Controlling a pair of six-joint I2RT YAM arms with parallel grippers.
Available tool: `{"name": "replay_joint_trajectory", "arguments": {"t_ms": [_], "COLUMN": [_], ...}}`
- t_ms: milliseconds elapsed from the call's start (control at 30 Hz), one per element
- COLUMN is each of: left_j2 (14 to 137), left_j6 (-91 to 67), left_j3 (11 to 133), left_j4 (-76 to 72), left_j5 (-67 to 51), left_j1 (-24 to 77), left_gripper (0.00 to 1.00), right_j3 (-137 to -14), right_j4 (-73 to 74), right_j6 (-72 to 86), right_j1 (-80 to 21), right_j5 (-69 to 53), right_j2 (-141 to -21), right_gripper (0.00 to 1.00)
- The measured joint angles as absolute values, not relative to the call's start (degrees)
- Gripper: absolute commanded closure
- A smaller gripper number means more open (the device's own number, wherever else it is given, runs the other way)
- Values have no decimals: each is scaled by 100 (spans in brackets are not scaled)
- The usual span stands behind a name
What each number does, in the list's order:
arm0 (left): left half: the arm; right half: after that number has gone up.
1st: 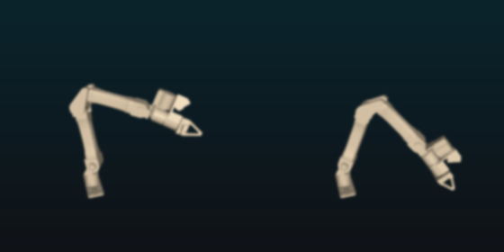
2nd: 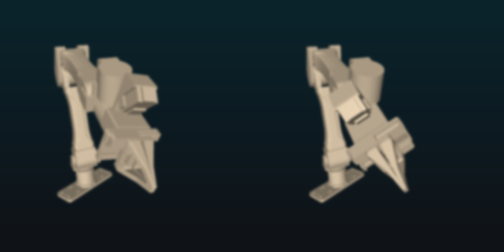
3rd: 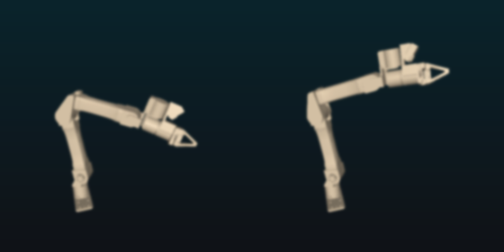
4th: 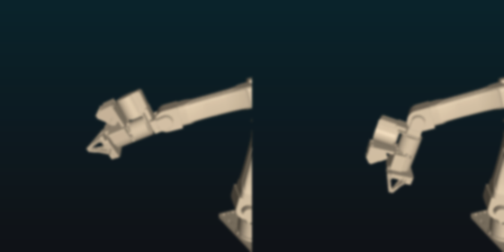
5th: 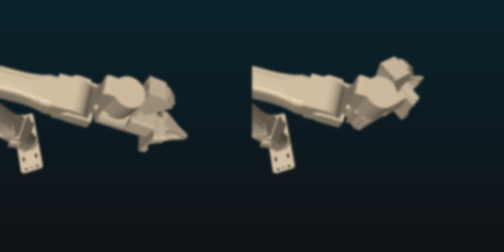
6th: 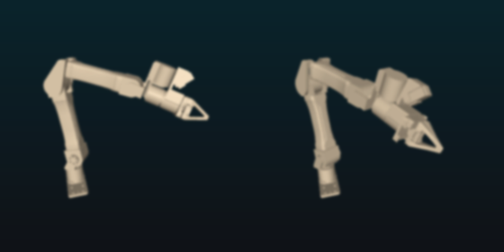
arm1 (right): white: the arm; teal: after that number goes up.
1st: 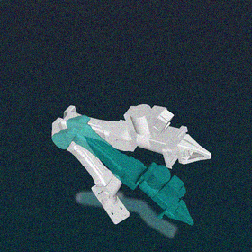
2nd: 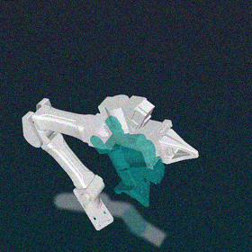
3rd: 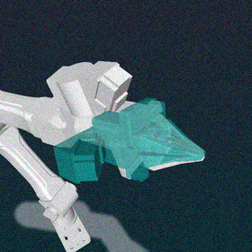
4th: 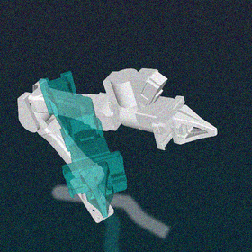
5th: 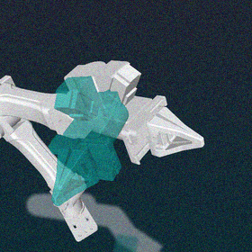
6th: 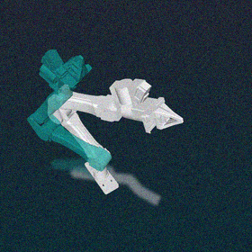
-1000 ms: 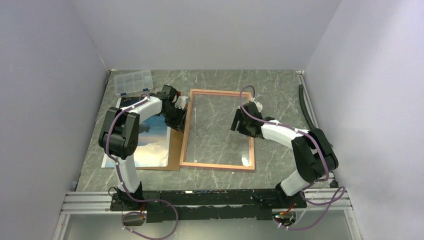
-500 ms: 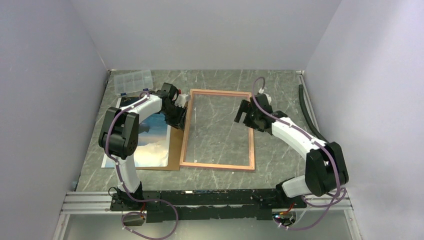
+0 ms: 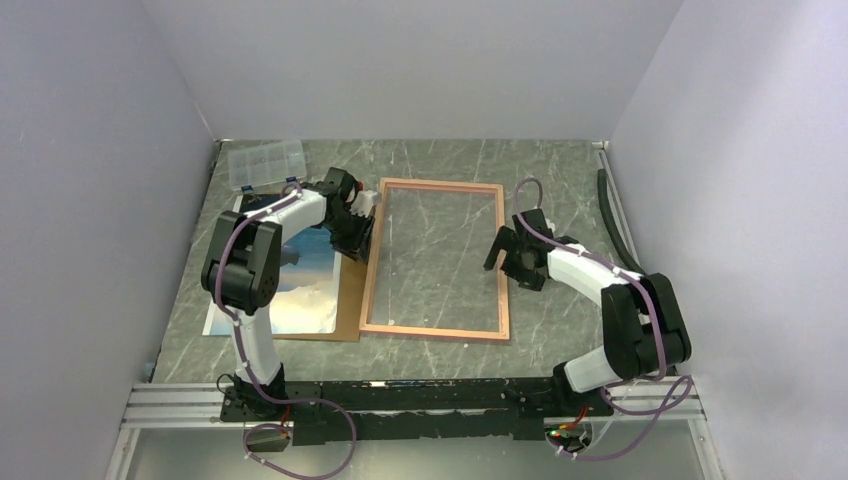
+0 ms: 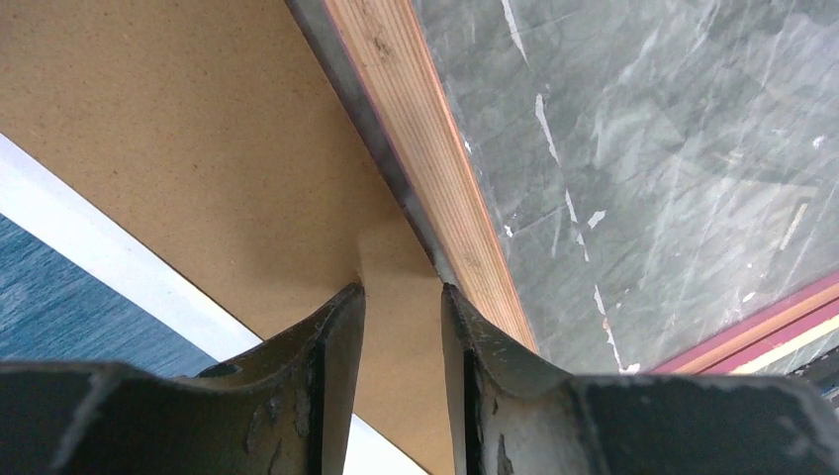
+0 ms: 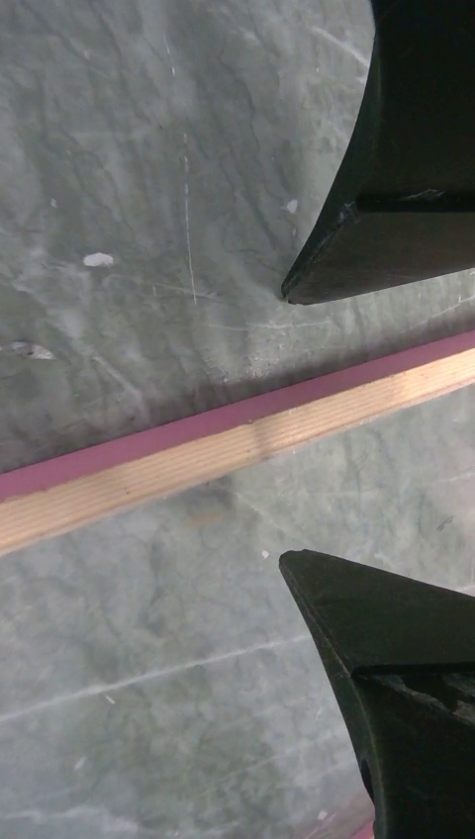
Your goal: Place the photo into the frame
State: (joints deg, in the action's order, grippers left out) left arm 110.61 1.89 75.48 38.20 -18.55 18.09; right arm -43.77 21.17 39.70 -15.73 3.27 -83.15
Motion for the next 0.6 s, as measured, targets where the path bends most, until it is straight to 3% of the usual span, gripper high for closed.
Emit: {"name": "replay_joint_trajectory", "arguments": {"t_ms": [600], "left_j2": [11478], "left_j6": [283], "left_j3": [8093], "left_j4": [4213], "left_j5": [-1542], "left_j1": [2051], "left_gripper": [66], "right_j3": [-4244], "right_j4": [1236], "right_j6": [4338], "right_j1": [-1450], "right_j5": [-716], "right_j2": [-8440], "right_gripper": [1]}}
